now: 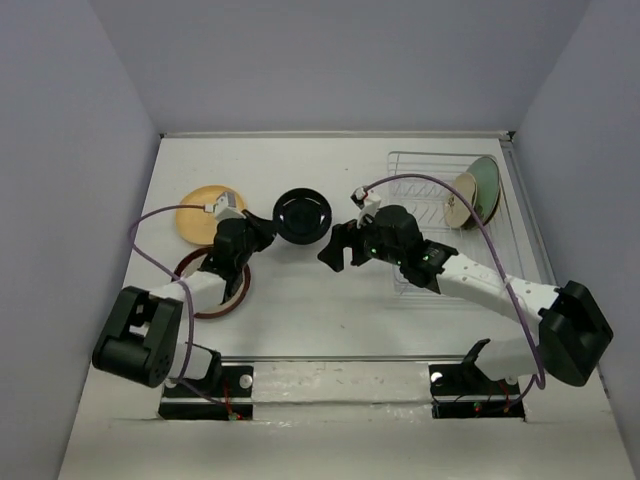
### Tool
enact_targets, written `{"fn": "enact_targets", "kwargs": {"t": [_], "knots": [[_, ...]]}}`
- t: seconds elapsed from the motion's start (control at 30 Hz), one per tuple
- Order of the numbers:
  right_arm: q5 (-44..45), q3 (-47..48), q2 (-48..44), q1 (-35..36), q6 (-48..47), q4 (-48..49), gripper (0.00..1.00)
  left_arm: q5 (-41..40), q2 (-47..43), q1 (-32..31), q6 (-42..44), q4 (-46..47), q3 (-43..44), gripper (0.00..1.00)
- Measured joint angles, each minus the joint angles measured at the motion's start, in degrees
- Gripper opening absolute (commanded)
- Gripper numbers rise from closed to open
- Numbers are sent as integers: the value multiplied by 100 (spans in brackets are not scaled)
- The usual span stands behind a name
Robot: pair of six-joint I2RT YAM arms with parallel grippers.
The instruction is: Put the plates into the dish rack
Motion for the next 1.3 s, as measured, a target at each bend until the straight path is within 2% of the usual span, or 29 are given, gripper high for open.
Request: {"fn": "enact_targets", "kwargs": {"t": [0.17,0.3,0.43,0.53,0.63,0.67,0.73,0.77,0.83,0.87,0.9,1.0,1.1,1.2,1.3], "knots": [[-525,221,72,-356,-111,-85,96,428,-1491,-149,-63,79,-752,6],[-577,350,74,-549,-133,-146,96,688,-2441,-199,-90,57,-1163,6],[-728,352,83,-584,-66,-221,95,861,-3003,-262,-98,9,-1414,6],[-1051,348,96,-588,85,-195,87,955,-3270,-411,-81,-26,-1488,6],[-1513,328,96,-588,286,26,61,1080,-3440,-535,-79,-48,-1502,6],[-1617,328,96,-588,350,81,34,1137,-3495,-568,-81,-59,-1502,6],[-1847,328,96,-588,503,229,7,1241,-3613,-601,-79,-81,-1502,16],[-1930,328,96,-588,560,269,7,1290,-3663,-603,-72,-103,-1502,34],[-1921,328,94,-612,713,317,7,1421,-3847,-625,-33,-190,-1499,59],[-1926,328,94,-643,763,310,7,1447,-3919,-629,39,-232,-1482,75],[-1930,328,76,-669,817,310,7,1491,-3995,-636,76,-321,-1453,96],[-1867,328,-127,-901,874,162,7,1534,-4205,-640,264,-894,-1215,99],[-1534,398,-544,-1484,828,-225,7,1547,-4435,-638,601,-1733,-693,99],[-363,737,-903,-2131,584,-898,7,1683,-4686,-640,881,-2378,-170,99],[1115,1062,-1010,-2302,249,-1394,7,1746,-5064,-640,1307,-3150,442,99]]}}
